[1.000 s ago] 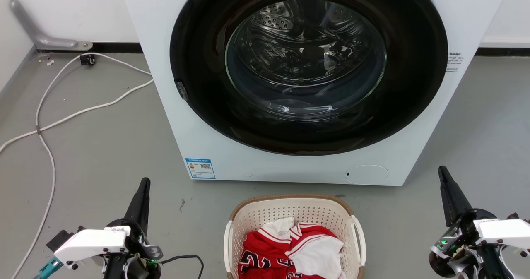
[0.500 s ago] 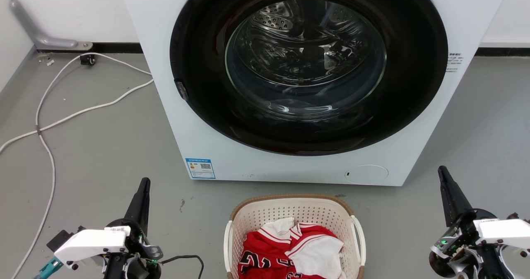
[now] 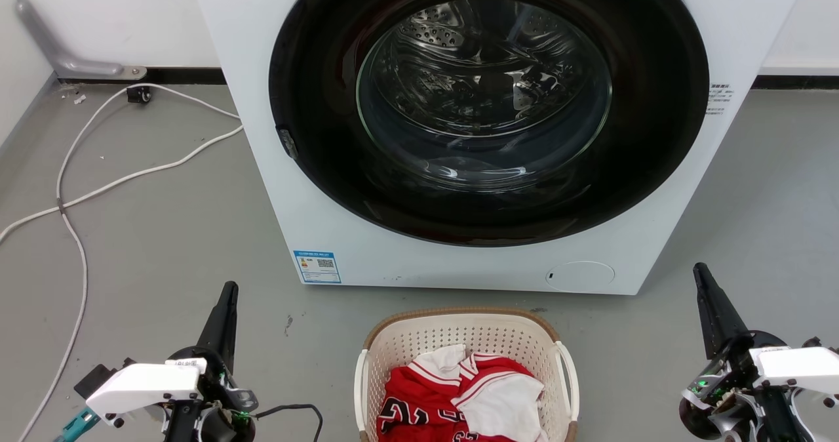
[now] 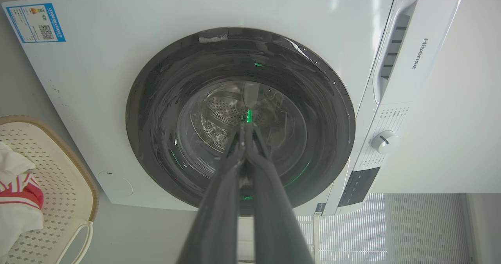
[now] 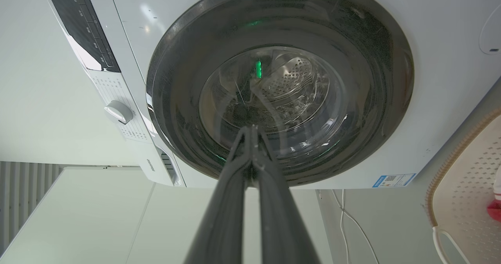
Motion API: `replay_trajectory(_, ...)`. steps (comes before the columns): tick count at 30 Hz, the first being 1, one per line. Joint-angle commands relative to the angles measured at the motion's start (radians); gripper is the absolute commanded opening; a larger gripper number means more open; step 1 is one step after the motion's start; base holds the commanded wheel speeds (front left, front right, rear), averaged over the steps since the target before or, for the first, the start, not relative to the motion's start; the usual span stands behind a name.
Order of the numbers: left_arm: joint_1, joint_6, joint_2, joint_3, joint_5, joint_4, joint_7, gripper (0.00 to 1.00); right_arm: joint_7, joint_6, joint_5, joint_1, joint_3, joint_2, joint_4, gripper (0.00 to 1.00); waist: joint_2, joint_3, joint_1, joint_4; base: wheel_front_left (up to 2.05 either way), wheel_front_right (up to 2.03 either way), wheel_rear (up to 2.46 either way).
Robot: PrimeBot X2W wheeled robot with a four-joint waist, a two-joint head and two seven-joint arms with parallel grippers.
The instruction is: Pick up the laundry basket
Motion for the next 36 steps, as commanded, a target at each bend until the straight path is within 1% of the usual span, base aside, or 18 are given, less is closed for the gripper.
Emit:
replay_trajectory(1,-0.01,-0.002,-0.001,0.003,0.004,0.001,0.004,0.0,0.003,0.0,0.002,-0.011,0.0,0.001,0.001,0.0,0.0,0.0,0.0,0.0,0.0,0.0,0.0)
replay_trajectory(2,-0.01,-0.002,-0.001,0.003,0.004,0.001,0.004,0.0,0.003,0.0,0.002,-0.011,-0.001,0.001,0.001,0.0,0.0,0.0,0.0,0.0,0.0,0.0,0.0)
replay_trajectory(3,0.0,0.0,0.0,0.0,0.0,0.0,-0.001,1.0,-0.001,0.0,0.0,0.0,0.0,0.0,0.0,1.0,0.0,0.0,0.0,0.0,0.0,0.0,0.0)
replay_trajectory(6,0.018,0.0,-0.005,-0.004,0.001,0.02,-0.004,1.0,-0.003,0.0,-0.002,0.02,0.001,0.001,0.021,1.0,0.0,0.0,0.0,0.0,0.0,0.0,0.0)
replay_trajectory(10,0.019,0.0,-0.005,-0.011,0.022,0.006,-0.019,1.0,-0.019,0.0,-0.018,0.025,0.0,0.001,0.012,1.0,0.0,0.001,0.0,0.0,0.0,0.0,0.0)
replay_trajectory(13,0.02,0.0,-0.005,-0.014,0.066,-0.012,-0.034,1.0,-0.035,0.0,-0.067,0.029,-0.005,0.001,-0.004,1.0,0.0,0.001,0.0,0.0,0.0,0.0,0.0)
replay_trajectory(16,0.019,0.007,-0.005,-0.016,0.131,-0.032,-0.049,1.0,-0.05,0.0,-0.13,0.034,-0.01,0.001,-0.023,1.0,0.0,0.002,0.0,0.0,0.0,0.0,0.0)
replay_trajectory(25,0.022,0.052,-0.005,-0.065,0.341,-0.082,-0.09,1.0,-0.092,0.0,-0.372,0.05,0.004,0.001,-0.09,1.0,0.0,0.005,0.0,0.0,0.0,0.0,0.0)
replay_trajectory(36,0.022,0.09,-0.005,-0.116,0.545,-0.122,-0.134,1.0,-0.137,0.0,-0.63,0.072,0.024,0.0,-0.146,1.0,0.0,0.009,0.0,0.001,0.0,0.0,0.0)
